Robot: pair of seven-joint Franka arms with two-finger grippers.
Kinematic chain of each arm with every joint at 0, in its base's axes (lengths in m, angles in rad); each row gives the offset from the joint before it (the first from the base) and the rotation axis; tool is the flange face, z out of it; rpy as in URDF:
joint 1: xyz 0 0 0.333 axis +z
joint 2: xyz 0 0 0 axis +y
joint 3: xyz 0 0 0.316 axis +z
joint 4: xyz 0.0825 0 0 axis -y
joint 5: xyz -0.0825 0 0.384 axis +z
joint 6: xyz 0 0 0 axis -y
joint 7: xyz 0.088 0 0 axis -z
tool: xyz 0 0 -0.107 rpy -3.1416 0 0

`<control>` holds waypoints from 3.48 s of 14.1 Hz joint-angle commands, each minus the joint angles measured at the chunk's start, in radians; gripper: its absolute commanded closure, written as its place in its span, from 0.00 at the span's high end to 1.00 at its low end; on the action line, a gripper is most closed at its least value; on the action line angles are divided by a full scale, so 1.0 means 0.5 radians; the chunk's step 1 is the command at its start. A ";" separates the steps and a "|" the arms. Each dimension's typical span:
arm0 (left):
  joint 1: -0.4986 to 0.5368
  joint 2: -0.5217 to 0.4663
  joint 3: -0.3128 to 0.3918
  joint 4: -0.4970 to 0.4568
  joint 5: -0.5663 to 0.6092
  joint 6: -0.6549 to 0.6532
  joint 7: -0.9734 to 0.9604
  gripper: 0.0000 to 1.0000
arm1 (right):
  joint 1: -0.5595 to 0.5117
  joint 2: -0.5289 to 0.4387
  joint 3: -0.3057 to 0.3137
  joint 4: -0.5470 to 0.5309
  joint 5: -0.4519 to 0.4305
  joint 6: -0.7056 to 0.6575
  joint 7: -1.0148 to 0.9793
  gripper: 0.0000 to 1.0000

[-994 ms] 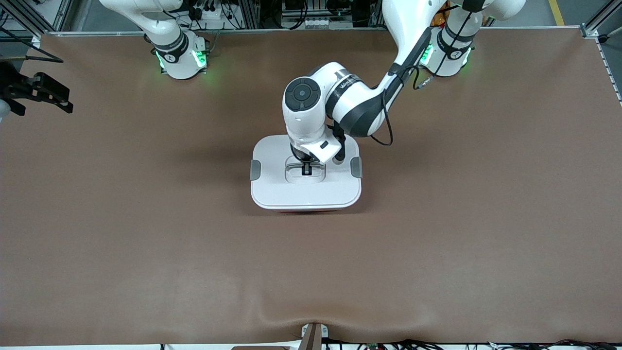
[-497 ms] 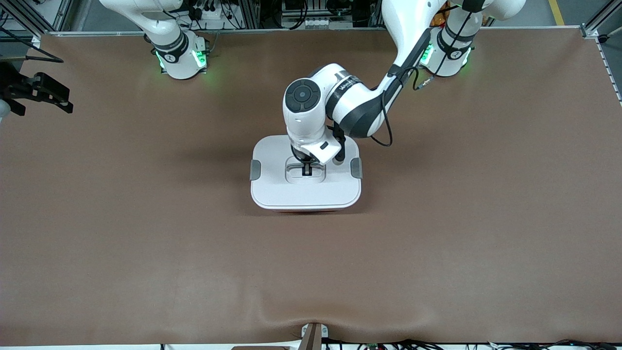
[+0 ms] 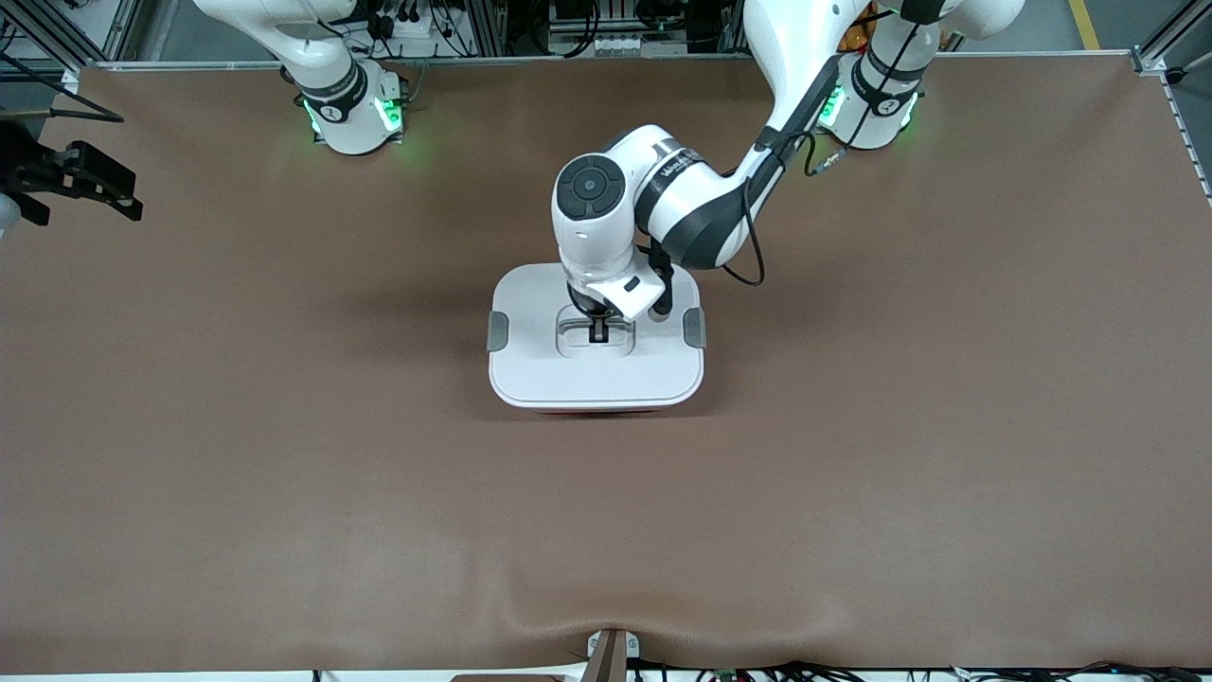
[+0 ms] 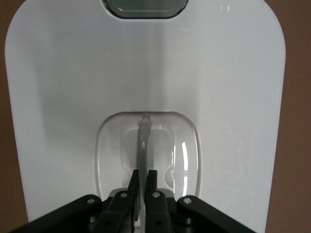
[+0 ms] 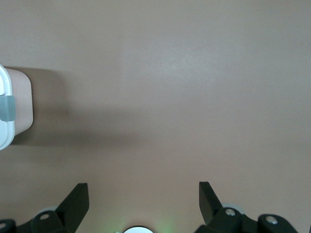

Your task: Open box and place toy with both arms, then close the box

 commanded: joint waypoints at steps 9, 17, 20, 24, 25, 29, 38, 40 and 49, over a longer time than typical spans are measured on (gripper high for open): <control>-0.017 -0.002 0.008 -0.058 -0.026 0.055 0.041 1.00 | -0.021 -0.047 0.007 -0.046 -0.007 0.010 -0.028 1.00; 0.008 -0.131 0.014 -0.040 -0.023 -0.007 0.044 1.00 | -0.024 -0.044 0.007 -0.046 0.005 0.010 -0.025 1.00; 0.011 -0.269 0.026 -0.040 -0.010 -0.107 0.066 1.00 | -0.027 -0.044 0.007 -0.043 0.008 0.010 -0.028 1.00; 0.142 -0.493 0.029 -0.043 -0.013 -0.381 0.455 1.00 | -0.027 -0.041 0.007 -0.034 0.011 0.013 -0.028 1.00; 0.185 -0.542 0.026 -0.043 -0.019 -0.412 0.565 1.00 | -0.024 -0.041 0.007 -0.034 0.008 0.013 -0.025 1.00; 0.348 -0.744 0.029 -0.043 -0.007 -0.595 1.125 1.00 | -0.036 -0.041 0.004 -0.037 0.008 0.010 -0.028 1.00; 0.900 -0.999 0.029 -0.043 -0.007 -0.884 2.844 1.00 | -0.067 -0.038 0.007 -0.034 0.030 0.010 -0.028 1.00; 1.010 -1.009 0.029 -0.040 -0.004 -0.884 3.120 1.00 | -0.064 -0.038 0.007 -0.037 0.030 0.007 -0.028 1.00; 1.482 -1.097 -0.026 -0.064 0.017 -0.989 4.323 1.00 | -0.070 -0.038 0.007 -0.037 0.036 0.007 -0.034 1.00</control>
